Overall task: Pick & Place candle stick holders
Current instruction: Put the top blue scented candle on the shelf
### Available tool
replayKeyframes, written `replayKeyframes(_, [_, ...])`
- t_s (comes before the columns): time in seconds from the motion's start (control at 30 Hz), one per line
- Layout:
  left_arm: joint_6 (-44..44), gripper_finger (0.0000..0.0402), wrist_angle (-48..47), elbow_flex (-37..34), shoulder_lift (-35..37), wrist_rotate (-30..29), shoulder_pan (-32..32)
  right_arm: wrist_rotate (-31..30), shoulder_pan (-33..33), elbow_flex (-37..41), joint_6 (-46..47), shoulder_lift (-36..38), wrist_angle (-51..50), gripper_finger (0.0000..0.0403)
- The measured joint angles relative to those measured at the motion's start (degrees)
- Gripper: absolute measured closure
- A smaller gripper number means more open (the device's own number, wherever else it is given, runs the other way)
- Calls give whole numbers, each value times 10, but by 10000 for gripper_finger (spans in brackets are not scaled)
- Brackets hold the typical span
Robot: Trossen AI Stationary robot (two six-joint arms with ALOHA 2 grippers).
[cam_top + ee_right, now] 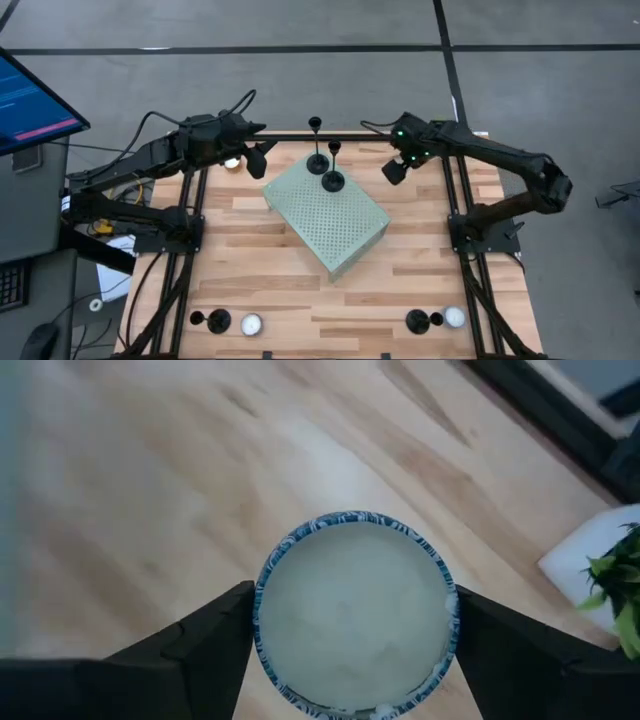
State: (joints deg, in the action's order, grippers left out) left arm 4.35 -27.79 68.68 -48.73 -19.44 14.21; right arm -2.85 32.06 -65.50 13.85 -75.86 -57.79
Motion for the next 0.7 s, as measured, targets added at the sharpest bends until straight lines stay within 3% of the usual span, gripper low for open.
replayKeyframes(0.3, [0, 148, 0, 0, 0, 0, 0, 0, -151, -104, 78, 38, -82, 113])
replayKeyframes(0.53, [0, 148, 4, 0, 0, 0, 0, -13, -258, -143, 115, -26, -61, 112])
replayKeyframes(0.7, [0, 148, 5, 0, 0, 0, 0, -20, -294, -189, 103, -95, -62, 112])
